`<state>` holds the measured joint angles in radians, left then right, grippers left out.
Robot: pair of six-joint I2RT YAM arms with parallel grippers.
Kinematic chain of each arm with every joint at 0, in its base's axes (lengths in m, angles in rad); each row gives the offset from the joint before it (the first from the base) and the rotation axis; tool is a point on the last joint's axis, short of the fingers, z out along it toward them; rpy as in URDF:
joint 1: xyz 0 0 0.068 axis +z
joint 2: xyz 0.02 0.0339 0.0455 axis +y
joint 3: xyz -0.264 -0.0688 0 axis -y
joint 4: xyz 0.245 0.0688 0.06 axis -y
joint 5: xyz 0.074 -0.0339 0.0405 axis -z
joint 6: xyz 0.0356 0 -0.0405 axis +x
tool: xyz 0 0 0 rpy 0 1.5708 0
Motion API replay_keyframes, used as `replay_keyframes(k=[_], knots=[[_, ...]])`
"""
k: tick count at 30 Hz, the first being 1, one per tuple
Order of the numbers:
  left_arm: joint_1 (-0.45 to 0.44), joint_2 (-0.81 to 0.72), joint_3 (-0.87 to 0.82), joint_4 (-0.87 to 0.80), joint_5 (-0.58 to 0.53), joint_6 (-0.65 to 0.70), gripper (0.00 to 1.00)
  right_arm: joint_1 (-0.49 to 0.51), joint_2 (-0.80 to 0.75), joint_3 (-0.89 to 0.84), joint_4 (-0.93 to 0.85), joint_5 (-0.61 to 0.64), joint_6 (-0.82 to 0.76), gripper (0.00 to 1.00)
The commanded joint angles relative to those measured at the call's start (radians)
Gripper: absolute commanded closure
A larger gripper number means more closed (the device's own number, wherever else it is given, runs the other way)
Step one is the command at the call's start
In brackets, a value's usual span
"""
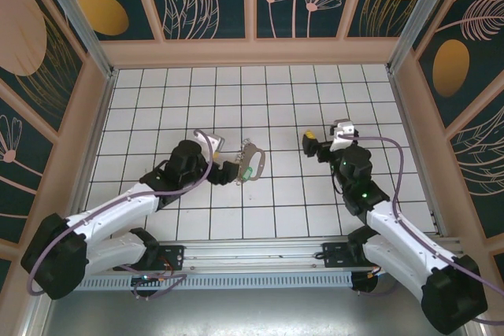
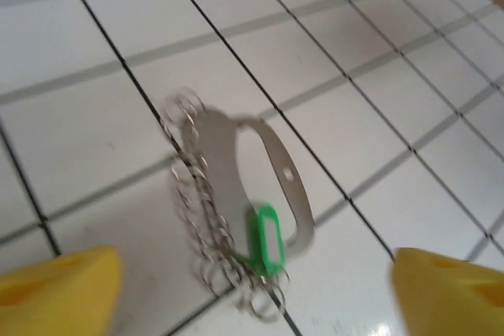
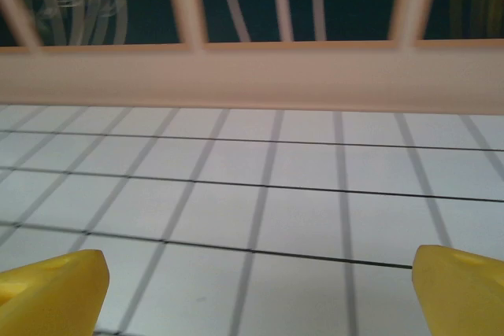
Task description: Put the keys on the keyring
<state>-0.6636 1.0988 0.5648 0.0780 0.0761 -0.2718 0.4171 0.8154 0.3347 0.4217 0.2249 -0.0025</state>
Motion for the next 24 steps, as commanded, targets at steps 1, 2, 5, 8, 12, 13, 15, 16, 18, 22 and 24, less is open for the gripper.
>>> replay_keyframes(k=[1, 2, 5, 8, 12, 13, 15, 16, 18, 22, 24], knots=[[0.039, 0.010, 0.063, -0.038, -0.240, 0.056, 0.02, -0.095, 0.064, -0.022, 0.218, 0.066, -0.021, 0.01], [0.073, 0.021, 0.069, -0.032, -0.287, 0.057, 0.02, -0.138, 0.080, -0.024, 0.234, 0.000, -0.019, 0.01], [0.228, 0.031, 0.063, 0.026, -0.345, 0.038, 0.01, -0.282, 0.132, -0.063, 0.319, -0.309, -0.084, 0.01], [0.303, -0.019, 0.006, 0.160, -0.411, 0.041, 0.01, -0.370, 0.209, -0.172, 0.558, -0.367, -0.087, 0.01], [0.354, -0.044, -0.039, 0.274, -0.552, 0.061, 0.01, -0.472, 0.387, -0.224, 0.780, -0.421, -0.044, 0.01], [0.367, -0.037, -0.044, 0.289, -0.598, 0.052, 0.01, -0.485, 0.446, -0.222, 0.828, -0.426, -0.019, 0.01], [0.389, -0.016, -0.054, 0.323, -0.676, 0.052, 0.01, -0.496, 0.561, -0.226, 0.950, -0.457, 0.001, 0.01], [0.400, -0.002, -0.061, 0.349, -0.702, 0.061, 0.01, -0.496, 0.621, -0.224, 0.990, -0.442, 0.002, 0.01], [0.416, 0.023, -0.087, 0.416, -0.726, 0.104, 0.01, -0.497, 0.746, -0.239, 1.150, -0.419, 0.012, 0.01], [0.473, 0.075, -0.176, 0.600, -0.730, 0.133, 0.01, -0.494, 0.751, -0.205, 1.084, -0.403, 0.016, 0.01], [0.494, 0.097, -0.211, 0.686, -0.696, 0.139, 0.01, -0.489, 0.739, -0.182, 1.016, -0.354, 0.023, 0.01]])
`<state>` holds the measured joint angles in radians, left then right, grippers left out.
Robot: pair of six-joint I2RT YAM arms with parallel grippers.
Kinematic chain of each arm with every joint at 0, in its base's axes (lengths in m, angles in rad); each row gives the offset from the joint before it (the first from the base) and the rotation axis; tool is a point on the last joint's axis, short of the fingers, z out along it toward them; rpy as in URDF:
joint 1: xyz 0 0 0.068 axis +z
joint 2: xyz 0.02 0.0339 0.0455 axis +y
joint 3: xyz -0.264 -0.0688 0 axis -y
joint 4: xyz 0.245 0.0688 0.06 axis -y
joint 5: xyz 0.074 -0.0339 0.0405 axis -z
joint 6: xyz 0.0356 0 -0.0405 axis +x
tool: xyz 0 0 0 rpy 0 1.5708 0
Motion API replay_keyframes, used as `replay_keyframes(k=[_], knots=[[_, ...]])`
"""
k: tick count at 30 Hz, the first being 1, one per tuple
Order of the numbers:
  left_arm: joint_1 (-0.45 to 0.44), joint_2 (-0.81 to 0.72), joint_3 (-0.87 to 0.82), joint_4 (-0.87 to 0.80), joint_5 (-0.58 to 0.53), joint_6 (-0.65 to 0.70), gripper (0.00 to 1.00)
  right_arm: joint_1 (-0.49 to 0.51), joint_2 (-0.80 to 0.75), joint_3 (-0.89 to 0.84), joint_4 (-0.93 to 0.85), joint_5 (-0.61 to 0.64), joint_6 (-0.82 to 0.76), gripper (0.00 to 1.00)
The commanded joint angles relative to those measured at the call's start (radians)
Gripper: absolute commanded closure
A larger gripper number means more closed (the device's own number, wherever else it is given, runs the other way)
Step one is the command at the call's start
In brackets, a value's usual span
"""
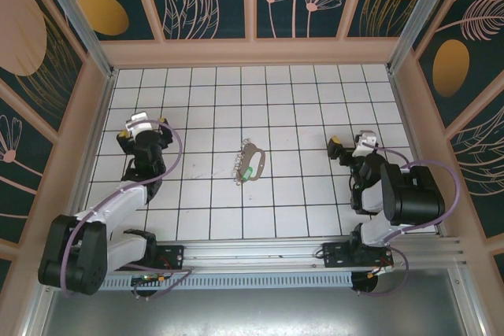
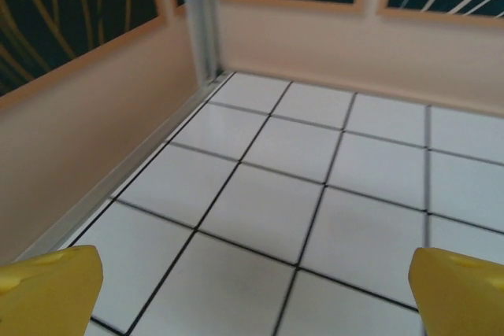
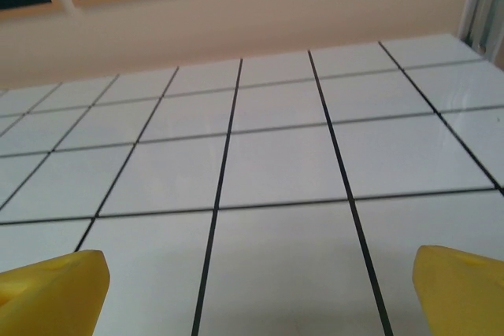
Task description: Put the keys on the keyring
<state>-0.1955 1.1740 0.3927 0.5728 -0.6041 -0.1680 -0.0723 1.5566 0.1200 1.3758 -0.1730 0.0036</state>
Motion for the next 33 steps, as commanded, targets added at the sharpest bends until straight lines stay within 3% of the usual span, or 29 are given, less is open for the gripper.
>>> replay_keyframes(k=[1, 7, 8, 12, 16, 18, 33], knots=[[0.027, 0.037, -0.056, 0.249, -0.005, 0.060, 0.01, 0.000, 0.005, 0.045, 0.053, 0.067, 0.030, 0.01], [0.051, 0.237, -0.098, 0.506, 0.117, 0.098, 0.01, -0.001, 0.002, 0.077, -0.020, 0.096, 0.043, 0.01], [0.053, 0.246, -0.065, 0.443, 0.131, 0.106, 0.01, -0.001, 0.002, 0.077, -0.017, 0.096, 0.044, 0.01], [0.114, 0.301, -0.125, 0.617, 0.297, 0.121, 0.01, 0.000, 0.002, 0.081, -0.022, 0.096, 0.042, 0.01], [0.188, 0.326, -0.132, 0.632, 0.434, 0.072, 0.01, 0.005, 0.001, 0.088, -0.038, 0.096, 0.037, 0.01], [0.189, 0.351, -0.150, 0.695, 0.456, 0.083, 0.01, 0.012, 0.001, 0.089, -0.042, 0.109, 0.032, 0.01], [0.189, 0.346, -0.155, 0.696, 0.455, 0.086, 0.01, 0.049, 0.002, 0.093, -0.051, 0.153, -0.004, 0.01]])
